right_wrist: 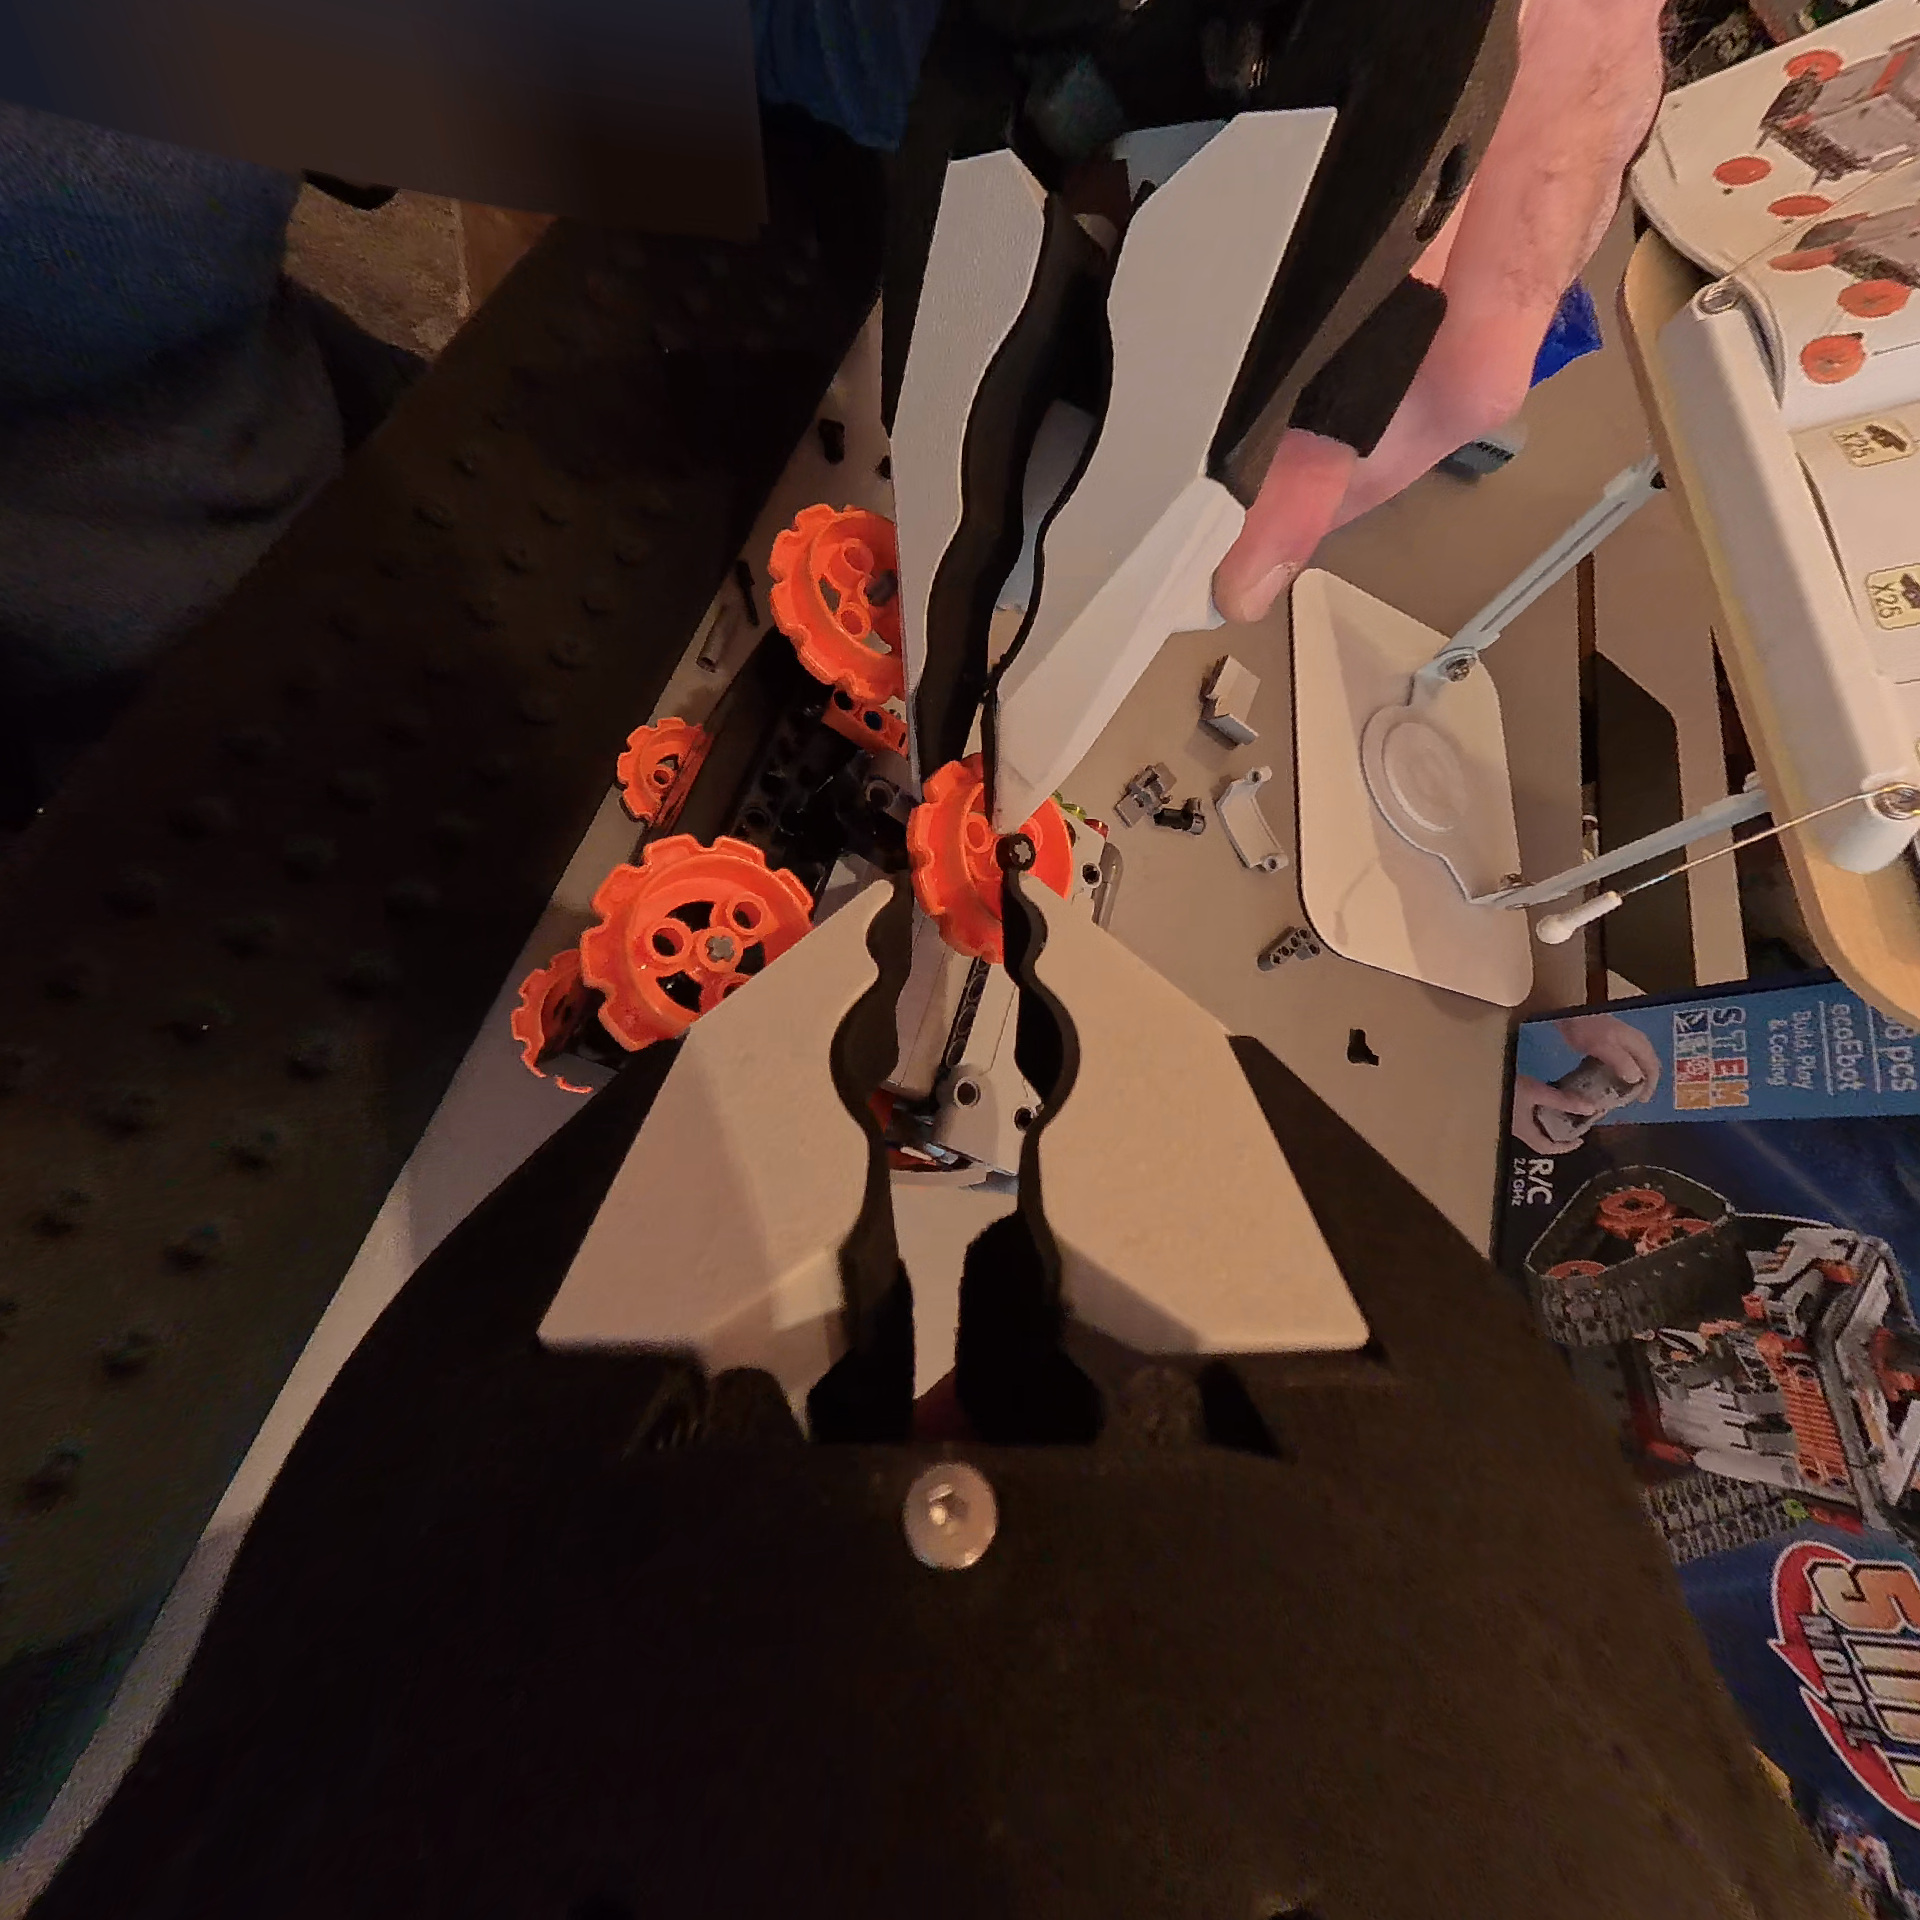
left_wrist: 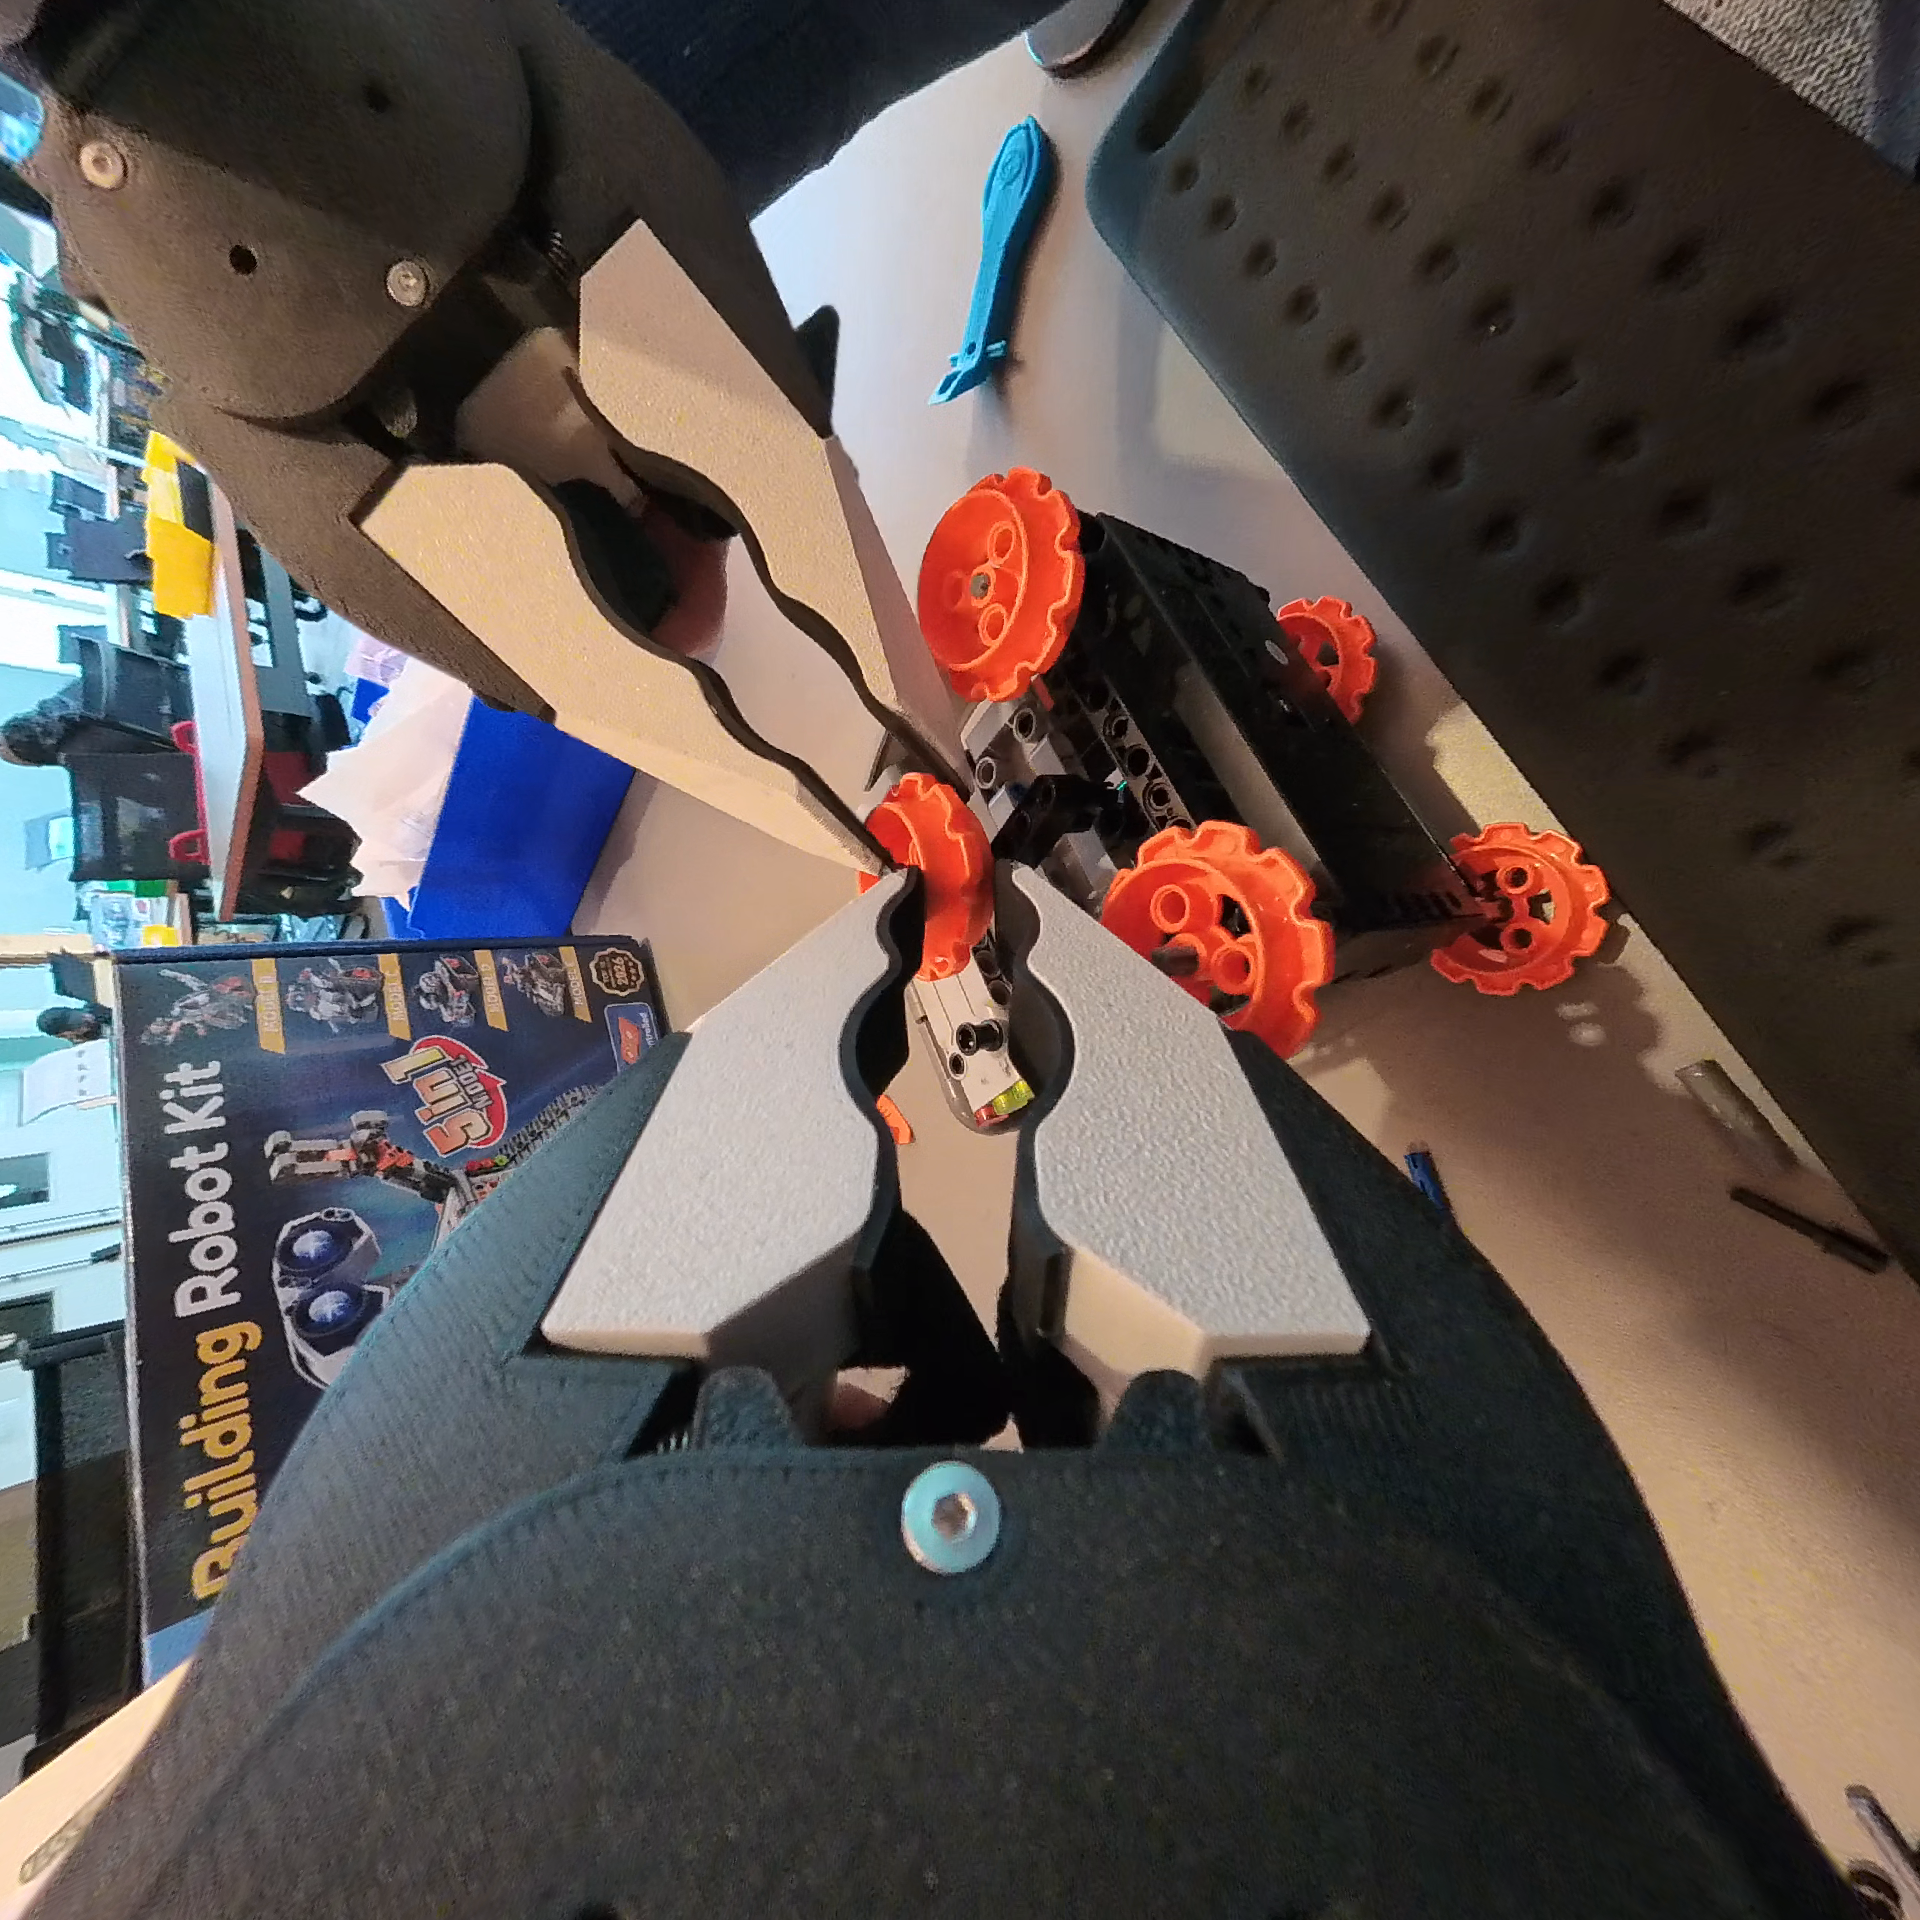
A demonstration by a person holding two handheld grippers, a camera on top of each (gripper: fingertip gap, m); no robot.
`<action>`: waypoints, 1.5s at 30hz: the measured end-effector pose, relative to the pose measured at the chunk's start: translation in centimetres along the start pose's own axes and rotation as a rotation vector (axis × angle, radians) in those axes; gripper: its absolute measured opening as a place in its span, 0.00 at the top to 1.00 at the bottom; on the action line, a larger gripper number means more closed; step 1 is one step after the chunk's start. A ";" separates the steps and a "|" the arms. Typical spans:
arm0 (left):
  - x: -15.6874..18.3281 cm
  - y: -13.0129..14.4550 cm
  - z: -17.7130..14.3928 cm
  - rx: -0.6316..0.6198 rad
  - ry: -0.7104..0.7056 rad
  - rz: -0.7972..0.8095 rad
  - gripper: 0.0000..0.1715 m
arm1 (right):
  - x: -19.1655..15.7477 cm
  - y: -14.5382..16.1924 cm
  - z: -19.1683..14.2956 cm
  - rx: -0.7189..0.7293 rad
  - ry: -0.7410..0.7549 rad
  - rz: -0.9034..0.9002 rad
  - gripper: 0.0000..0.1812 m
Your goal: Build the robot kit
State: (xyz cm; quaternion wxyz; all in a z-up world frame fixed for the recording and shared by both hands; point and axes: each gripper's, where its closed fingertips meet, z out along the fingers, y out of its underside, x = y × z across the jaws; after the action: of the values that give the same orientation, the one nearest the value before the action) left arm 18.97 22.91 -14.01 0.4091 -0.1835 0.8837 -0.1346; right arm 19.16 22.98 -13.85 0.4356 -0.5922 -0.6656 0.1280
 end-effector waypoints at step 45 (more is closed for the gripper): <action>1.9 -1.2 0.5 -0.248 -0.185 -0.222 0.71 | -0.7 -0.4 0.1 -0.141 0.004 -0.134 0.93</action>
State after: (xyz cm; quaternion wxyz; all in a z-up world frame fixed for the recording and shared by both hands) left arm 18.42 20.98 -15.14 0.4454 -0.3404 0.8265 -0.0513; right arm 18.74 22.32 -13.96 0.4017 -0.5761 -0.7101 0.0502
